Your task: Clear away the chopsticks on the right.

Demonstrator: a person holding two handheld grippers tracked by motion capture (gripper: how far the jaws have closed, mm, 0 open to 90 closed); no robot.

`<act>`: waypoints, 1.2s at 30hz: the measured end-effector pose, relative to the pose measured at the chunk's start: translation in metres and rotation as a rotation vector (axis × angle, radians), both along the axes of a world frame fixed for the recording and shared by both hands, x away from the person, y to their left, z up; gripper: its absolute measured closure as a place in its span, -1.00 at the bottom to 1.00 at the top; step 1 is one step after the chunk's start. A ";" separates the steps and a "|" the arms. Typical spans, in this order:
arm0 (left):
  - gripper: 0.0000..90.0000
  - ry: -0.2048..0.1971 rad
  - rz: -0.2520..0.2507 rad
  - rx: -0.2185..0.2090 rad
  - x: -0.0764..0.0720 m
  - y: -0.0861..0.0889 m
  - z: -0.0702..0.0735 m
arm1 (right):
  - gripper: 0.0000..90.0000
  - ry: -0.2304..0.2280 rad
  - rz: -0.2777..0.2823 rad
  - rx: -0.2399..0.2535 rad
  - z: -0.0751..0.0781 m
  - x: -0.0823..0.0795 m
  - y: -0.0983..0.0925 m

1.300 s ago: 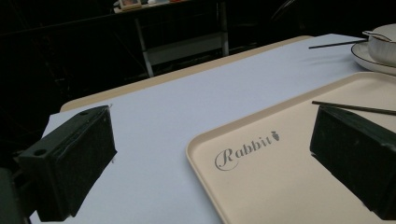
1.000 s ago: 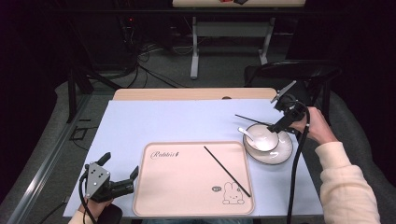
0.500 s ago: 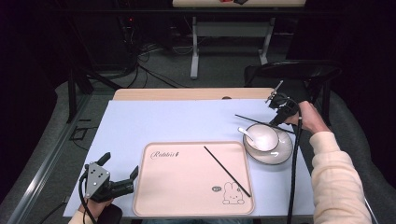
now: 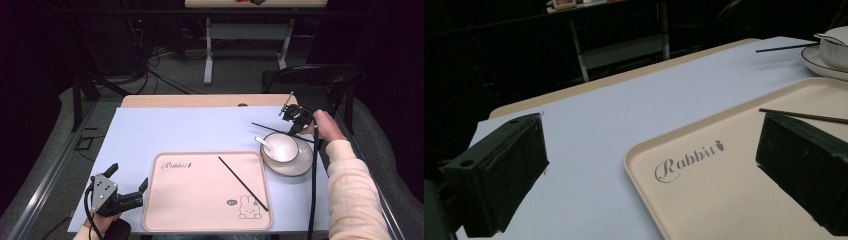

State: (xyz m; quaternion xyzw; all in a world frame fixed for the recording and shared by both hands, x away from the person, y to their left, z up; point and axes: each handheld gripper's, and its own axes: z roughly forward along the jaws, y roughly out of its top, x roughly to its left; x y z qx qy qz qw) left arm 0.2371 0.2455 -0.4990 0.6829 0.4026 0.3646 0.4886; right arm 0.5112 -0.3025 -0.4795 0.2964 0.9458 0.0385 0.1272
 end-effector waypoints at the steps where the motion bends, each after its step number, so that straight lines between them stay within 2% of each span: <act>1: -1.00 0.000 0.000 0.000 0.000 0.000 0.000 | 0.70 0.009 0.000 -0.006 -0.001 0.000 0.000; 6: -1.00 -0.001 -0.001 0.001 0.000 0.000 0.000 | 0.78 0.038 -0.005 -0.014 -0.007 0.003 -0.001; 13: -1.00 0.000 0.000 0.001 0.000 0.000 0.000 | 0.88 0.036 -0.029 0.010 -0.010 0.003 -0.004; 15: -1.00 -0.001 0.000 0.000 0.000 0.000 0.000 | 0.88 0.049 -0.039 0.011 -0.012 0.002 -0.005; 24: -1.00 -0.001 0.000 0.001 0.000 0.000 0.000 | 0.88 0.040 -0.056 0.027 -0.015 -0.001 -0.006; 30: -1.00 -0.001 0.000 0.002 0.000 0.000 0.000 | 0.90 0.042 -0.109 0.053 -0.014 -0.004 -0.011; 31: -1.00 -0.001 -0.003 0.003 0.000 0.000 0.000 | 0.90 0.046 -0.126 0.045 -0.014 -0.004 -0.011; 33: -1.00 -0.001 -0.002 0.003 0.000 0.000 0.000 | 0.90 0.043 -0.147 0.048 -0.013 -0.005 -0.013; 35: -1.00 -0.001 0.000 0.001 0.000 0.000 0.000 | 0.90 0.032 -0.161 0.073 -0.011 -0.006 -0.015; 36: -1.00 -0.001 0.000 0.002 0.000 0.000 0.000 | 0.90 0.026 -0.154 0.066 -0.008 -0.006 -0.016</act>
